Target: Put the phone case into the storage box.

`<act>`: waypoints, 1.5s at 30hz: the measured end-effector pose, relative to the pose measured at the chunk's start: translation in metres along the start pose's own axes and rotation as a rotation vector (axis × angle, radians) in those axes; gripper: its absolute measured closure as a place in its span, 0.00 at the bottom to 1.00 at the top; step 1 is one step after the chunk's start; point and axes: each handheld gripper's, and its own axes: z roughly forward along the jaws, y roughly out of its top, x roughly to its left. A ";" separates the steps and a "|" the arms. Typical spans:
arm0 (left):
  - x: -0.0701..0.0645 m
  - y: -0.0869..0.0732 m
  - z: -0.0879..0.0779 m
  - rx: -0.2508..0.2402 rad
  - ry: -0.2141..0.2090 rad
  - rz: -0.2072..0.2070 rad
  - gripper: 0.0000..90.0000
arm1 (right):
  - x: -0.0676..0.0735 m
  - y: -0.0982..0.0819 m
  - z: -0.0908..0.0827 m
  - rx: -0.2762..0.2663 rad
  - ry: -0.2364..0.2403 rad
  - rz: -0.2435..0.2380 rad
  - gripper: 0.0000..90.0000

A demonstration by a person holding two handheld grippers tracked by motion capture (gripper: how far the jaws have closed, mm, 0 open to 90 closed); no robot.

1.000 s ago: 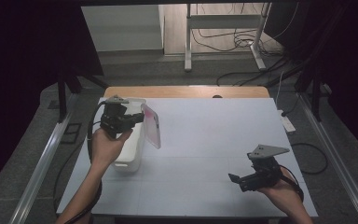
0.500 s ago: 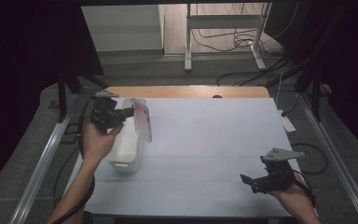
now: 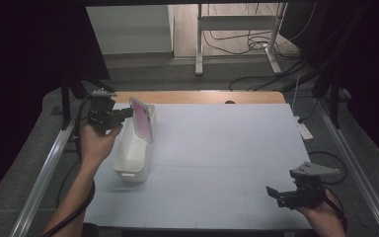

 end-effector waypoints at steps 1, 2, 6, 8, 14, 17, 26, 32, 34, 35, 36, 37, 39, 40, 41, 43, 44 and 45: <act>0.002 0.001 0.000 -0.002 0.008 -0.006 0.98 | -0.001 -0.002 -0.002 -0.002 -0.006 0.007 0.00; 0.003 0.001 0.001 -0.002 0.008 -0.008 0.98 | -0.002 -0.004 -0.003 -0.003 -0.009 0.014 0.00; 0.008 0.002 0.002 -0.003 0.026 -0.021 0.98 | -0.004 -0.008 -0.007 0.000 -0.022 0.026 0.00; 0.011 0.003 0.003 -0.006 0.037 -0.030 0.98 | -0.005 -0.010 -0.009 -0.002 -0.028 0.032 0.00; 0.020 0.007 0.006 -0.012 0.060 -0.053 0.98 | -0.006 -0.013 -0.013 -0.013 -0.035 0.048 0.00; 0.023 0.008 0.008 -0.013 0.070 -0.064 0.98 | -0.005 -0.013 -0.012 -0.007 -0.034 0.045 0.00; 0.032 0.011 0.020 -0.018 0.102 -0.093 0.98 | -0.005 -0.015 -0.014 -0.029 -0.041 0.053 0.00; 0.036 0.015 0.034 -0.014 0.138 -0.115 0.98 | -0.005 -0.015 -0.015 -0.037 -0.043 0.046 0.00; 0.038 0.015 0.039 -0.012 0.147 -0.126 0.98 | -0.005 -0.015 -0.014 -0.038 -0.040 0.044 0.00; 0.038 0.015 0.039 -0.012 0.147 -0.126 0.98 | -0.005 -0.015 -0.014 -0.038 -0.040 0.044 0.00; 0.038 0.015 0.041 -0.010 0.153 -0.129 0.98 | -0.005 -0.015 -0.014 -0.038 -0.039 0.042 0.00; 0.040 0.015 0.044 -0.009 0.161 -0.130 0.98 | -0.005 -0.015 -0.014 -0.036 -0.039 0.041 0.00; 0.041 0.015 0.048 -0.011 0.168 -0.140 0.98 | -0.004 -0.015 -0.014 -0.036 -0.037 0.039 0.00; 0.042 0.014 0.051 -0.014 0.173 -0.145 0.98 | -0.004 -0.015 -0.014 -0.036 -0.036 0.038 0.00; 0.043 0.014 0.052 -0.014 0.175 -0.149 0.98 | -0.004 -0.015 -0.014 -0.035 -0.035 0.036 0.00; 0.044 0.014 0.057 -0.015 0.181 -0.157 0.98 | -0.004 -0.015 -0.014 -0.029 -0.038 0.031 0.00; 0.045 0.014 0.058 -0.016 0.183 -0.159 0.98 | -0.004 -0.015 -0.014 -0.029 -0.035 0.031 0.00; 0.046 0.014 0.060 -0.015 0.189 -0.161 0.98 | -0.003 -0.015 -0.013 -0.028 -0.035 0.030 0.00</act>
